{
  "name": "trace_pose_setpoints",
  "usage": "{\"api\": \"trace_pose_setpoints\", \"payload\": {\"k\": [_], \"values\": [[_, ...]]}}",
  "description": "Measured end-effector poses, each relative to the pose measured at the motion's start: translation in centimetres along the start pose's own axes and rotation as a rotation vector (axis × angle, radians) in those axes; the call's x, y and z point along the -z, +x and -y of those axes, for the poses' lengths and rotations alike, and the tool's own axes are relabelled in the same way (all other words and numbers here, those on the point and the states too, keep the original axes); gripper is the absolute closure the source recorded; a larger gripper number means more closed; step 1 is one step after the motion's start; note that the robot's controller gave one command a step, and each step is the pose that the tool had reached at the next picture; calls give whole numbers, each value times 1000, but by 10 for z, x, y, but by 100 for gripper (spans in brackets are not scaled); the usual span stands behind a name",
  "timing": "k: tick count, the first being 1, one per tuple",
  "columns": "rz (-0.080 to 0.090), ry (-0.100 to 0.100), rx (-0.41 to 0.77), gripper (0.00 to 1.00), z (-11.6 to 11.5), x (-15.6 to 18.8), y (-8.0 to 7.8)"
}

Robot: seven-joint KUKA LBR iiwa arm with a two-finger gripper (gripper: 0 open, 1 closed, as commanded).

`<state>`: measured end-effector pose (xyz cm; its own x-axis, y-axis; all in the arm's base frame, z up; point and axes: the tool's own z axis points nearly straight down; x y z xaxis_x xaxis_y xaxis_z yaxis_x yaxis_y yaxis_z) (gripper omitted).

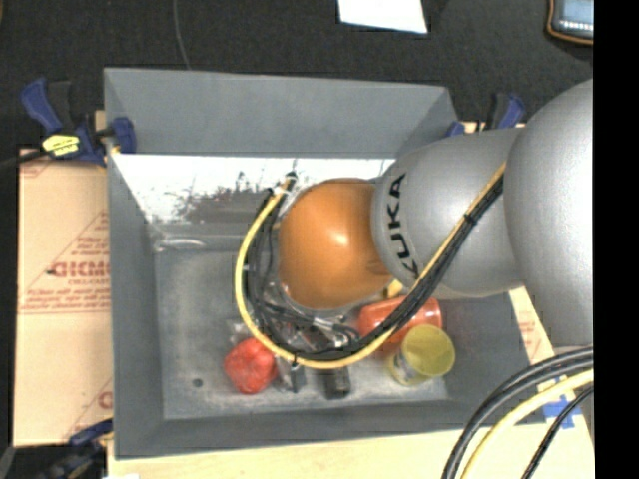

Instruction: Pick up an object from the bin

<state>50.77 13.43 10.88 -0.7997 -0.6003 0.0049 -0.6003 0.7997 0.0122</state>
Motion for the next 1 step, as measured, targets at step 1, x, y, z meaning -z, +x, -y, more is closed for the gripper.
{"api": "trace_pose_setpoints", "payload": {"k": [1], "values": [[4,2,-3,100,1,13,-1]]}}
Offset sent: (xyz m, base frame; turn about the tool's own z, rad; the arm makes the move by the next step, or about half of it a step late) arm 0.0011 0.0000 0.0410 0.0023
